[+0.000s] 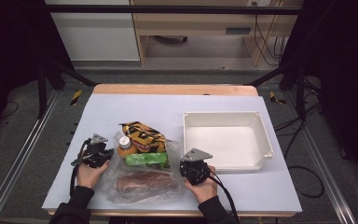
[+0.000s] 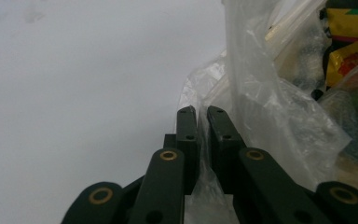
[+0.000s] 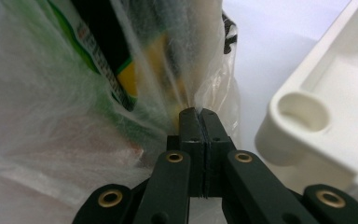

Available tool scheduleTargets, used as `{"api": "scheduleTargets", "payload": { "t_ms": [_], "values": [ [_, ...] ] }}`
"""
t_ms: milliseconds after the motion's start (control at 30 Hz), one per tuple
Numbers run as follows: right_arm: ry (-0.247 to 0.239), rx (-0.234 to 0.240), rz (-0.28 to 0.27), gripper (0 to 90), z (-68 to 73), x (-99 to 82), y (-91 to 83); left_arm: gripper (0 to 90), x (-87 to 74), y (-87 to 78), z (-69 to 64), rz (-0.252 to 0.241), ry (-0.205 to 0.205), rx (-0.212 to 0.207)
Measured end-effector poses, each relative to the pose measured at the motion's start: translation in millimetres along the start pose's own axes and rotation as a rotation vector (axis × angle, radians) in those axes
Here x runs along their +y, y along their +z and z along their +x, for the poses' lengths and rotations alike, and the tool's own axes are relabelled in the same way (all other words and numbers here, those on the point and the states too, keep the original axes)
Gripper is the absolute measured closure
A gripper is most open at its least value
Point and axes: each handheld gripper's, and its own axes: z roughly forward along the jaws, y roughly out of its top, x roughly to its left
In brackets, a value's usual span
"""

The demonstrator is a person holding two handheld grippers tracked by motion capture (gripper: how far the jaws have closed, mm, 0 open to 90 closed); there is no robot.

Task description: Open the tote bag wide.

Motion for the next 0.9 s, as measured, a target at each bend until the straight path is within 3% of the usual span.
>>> {"api": "scheduleTargets", "payload": {
  "t_ms": [67,167,267,400,633,767,900],
  "values": [
    [-0.008,-0.005,0.007,89.4,0.9,-2.0,2.4,79.6,-0.9,-1.0,1.7,-0.013,-0.014,0.006],
    [-0.006,-0.012,0.013,86.5,0.6,-2.3,3.0,66.7,-1.2,-7.2,5.3,-0.041,-0.046,0.020],
    [0.013,-0.004,-0.016,81.0,0.2,0.1,-4.4,56.4,-1.2,-23.3,10.1,-0.120,-0.086,0.016],
    [0.004,0.003,-0.084,73.5,0.6,6.7,-24.3,46.3,-0.6,-52.7,14.6,-0.217,-0.125,0.014],
    [0.013,0.000,-0.228,63.6,-9.5,17.2,-69.3,37.7,0.2,-98.9,12.6,-0.357,-0.138,-0.010],
    [0.023,0.021,-0.293,59.9,-11.7,25.1,-92.1,37.8,-1.1,-116.3,2.2,-0.397,-0.110,-0.027],
    [0.007,0.055,-0.315,55.1,-5.4,30.5,-104.2,38.9,-4.3,-127.1,-8.6,-0.422,-0.071,-0.029]
  ]
}}
